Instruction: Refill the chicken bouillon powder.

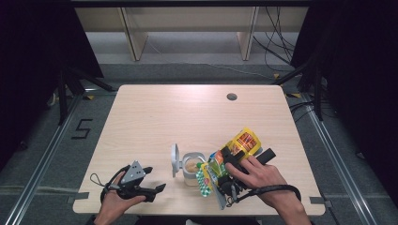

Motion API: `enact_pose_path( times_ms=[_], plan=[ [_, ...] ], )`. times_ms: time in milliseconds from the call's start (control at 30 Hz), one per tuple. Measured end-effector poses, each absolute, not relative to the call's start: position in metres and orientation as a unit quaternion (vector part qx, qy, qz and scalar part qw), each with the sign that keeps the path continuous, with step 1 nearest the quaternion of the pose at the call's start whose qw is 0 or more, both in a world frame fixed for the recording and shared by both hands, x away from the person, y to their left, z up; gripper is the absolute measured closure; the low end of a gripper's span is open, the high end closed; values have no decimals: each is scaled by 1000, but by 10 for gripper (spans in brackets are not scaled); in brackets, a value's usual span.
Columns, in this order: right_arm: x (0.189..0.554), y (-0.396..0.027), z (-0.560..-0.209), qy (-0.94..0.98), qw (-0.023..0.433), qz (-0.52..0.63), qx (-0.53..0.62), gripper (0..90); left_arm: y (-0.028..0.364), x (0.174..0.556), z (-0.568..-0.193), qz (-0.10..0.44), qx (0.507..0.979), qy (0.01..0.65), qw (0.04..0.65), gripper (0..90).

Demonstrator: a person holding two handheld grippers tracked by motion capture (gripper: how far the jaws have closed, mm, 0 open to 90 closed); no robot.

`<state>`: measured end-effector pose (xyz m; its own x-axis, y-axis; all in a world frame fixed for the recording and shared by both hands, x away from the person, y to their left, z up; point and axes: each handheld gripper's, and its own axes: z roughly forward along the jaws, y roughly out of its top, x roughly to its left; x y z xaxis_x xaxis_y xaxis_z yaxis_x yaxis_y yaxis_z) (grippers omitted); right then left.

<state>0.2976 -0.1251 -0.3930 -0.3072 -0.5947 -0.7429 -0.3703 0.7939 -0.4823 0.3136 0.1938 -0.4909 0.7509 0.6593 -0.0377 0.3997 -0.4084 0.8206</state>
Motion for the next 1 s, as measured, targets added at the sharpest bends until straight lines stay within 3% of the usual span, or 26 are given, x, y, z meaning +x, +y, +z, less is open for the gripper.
enact_pose_path(
  times_ms=[1000],
  plan=[
    [295,-122,-391,797,503,-112,-315,614,192,313,-491,146,821,329,443,199]
  ],
)
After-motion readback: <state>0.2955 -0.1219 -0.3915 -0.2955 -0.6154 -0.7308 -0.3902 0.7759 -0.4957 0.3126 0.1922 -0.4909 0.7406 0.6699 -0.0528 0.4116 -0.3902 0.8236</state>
